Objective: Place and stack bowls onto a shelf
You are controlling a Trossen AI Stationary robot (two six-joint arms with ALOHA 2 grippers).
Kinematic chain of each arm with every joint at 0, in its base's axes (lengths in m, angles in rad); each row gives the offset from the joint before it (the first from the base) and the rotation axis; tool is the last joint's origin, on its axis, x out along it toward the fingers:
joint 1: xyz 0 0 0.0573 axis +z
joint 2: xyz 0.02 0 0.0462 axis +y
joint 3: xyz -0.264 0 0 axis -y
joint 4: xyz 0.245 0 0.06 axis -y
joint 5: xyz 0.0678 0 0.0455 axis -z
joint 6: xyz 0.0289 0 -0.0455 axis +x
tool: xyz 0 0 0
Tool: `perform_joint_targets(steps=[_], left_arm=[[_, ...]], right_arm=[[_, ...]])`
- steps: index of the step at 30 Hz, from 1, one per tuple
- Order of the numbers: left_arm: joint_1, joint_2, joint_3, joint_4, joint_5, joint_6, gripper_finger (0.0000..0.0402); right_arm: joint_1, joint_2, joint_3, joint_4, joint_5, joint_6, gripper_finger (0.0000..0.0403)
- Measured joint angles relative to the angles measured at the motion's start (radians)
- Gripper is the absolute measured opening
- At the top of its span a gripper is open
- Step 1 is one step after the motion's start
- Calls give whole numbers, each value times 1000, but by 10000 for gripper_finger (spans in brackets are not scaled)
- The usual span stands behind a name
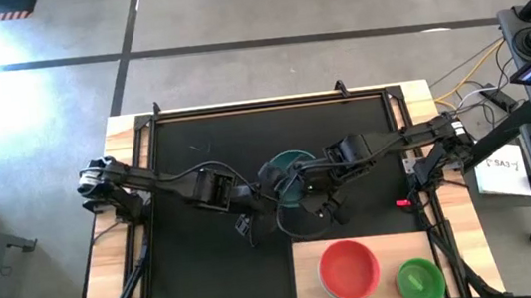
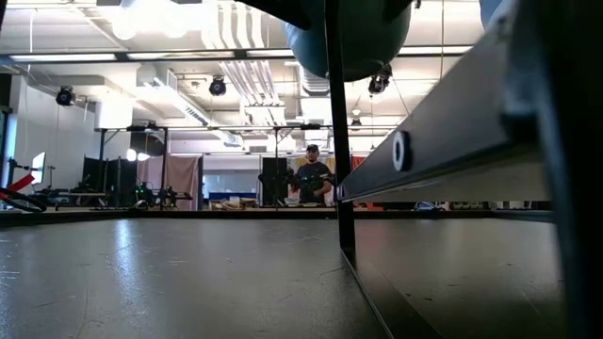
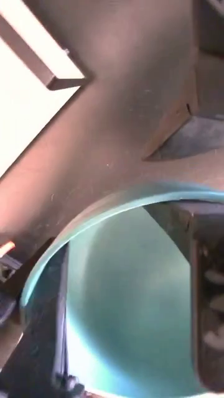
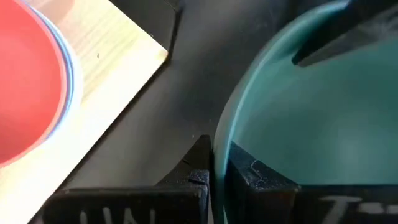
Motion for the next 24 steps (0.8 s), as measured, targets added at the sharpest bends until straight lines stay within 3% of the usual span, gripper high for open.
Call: perform_joint_targets(steps=[7,14,24], left_arm=[[2,0,0,61,-57,-189,136],[14,0,0,99,-159,-286,153],[49,0,0,51,-551,-473,153]], right_arm=[[-48,0,1,-50,-10,63,9],[-115,0,1,-101,-13,172,9],[-142,-20,0,-227,-17,392,9]])
